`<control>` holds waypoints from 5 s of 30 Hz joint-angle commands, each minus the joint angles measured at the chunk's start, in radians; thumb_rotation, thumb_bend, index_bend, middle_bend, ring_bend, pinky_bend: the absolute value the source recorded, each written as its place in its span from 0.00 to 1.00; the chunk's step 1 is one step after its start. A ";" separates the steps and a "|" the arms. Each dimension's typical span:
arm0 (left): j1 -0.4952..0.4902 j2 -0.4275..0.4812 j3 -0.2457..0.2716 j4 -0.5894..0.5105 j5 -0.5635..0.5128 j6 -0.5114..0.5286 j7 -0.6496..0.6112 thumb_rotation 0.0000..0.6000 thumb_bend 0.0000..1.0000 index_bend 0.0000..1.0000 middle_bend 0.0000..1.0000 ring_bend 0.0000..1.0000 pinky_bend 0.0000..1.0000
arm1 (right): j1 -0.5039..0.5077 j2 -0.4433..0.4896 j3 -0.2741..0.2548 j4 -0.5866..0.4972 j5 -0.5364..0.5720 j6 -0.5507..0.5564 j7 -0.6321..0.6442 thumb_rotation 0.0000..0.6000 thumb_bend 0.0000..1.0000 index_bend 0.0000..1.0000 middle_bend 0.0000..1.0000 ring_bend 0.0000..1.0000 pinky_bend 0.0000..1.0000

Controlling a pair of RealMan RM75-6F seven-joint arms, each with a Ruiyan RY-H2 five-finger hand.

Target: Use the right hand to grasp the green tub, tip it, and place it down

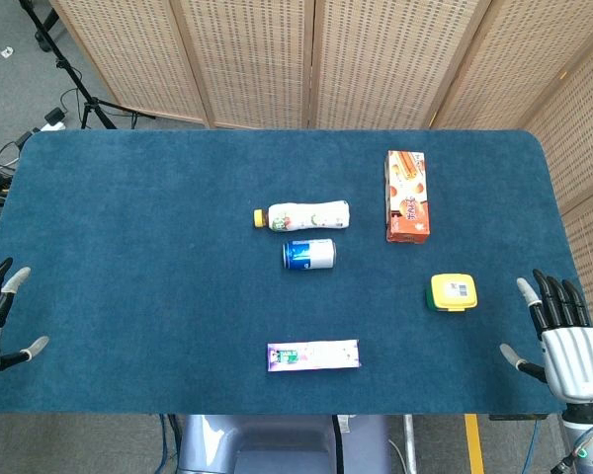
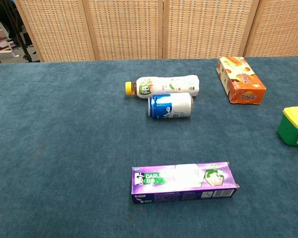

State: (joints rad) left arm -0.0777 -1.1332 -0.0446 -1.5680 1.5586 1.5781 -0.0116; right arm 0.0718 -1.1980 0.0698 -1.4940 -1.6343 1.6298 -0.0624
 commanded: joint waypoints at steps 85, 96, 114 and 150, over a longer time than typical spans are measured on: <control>-0.027 0.002 -0.022 0.013 -0.059 -0.072 -0.046 1.00 0.00 0.00 0.00 0.00 0.00 | 0.425 -0.239 -0.033 0.414 0.050 -0.467 0.783 1.00 0.77 0.56 0.62 0.36 0.17; -0.033 -0.007 -0.019 0.017 -0.061 -0.086 -0.031 1.00 0.00 0.00 0.00 0.00 0.00 | 0.414 -0.393 -0.042 0.609 0.044 -0.427 0.895 1.00 0.78 0.57 0.62 0.35 0.17; -0.037 -0.013 -0.010 0.016 -0.056 -0.097 -0.023 1.00 0.00 0.00 0.00 0.00 0.00 | 0.417 -0.460 -0.128 0.850 -0.017 -0.450 1.006 1.00 0.32 0.35 0.15 0.00 0.06; -0.026 -0.004 -0.003 0.015 -0.031 -0.067 -0.042 1.00 0.00 0.00 0.00 0.00 0.00 | 0.551 0.049 -0.116 0.044 0.046 -0.691 0.006 1.00 0.25 0.00 0.00 0.00 0.00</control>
State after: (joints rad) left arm -0.1032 -1.1376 -0.0468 -1.5532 1.5281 1.5119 -0.0528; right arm 0.5596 -1.2215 -0.1014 -1.2511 -1.7093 1.1227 0.1992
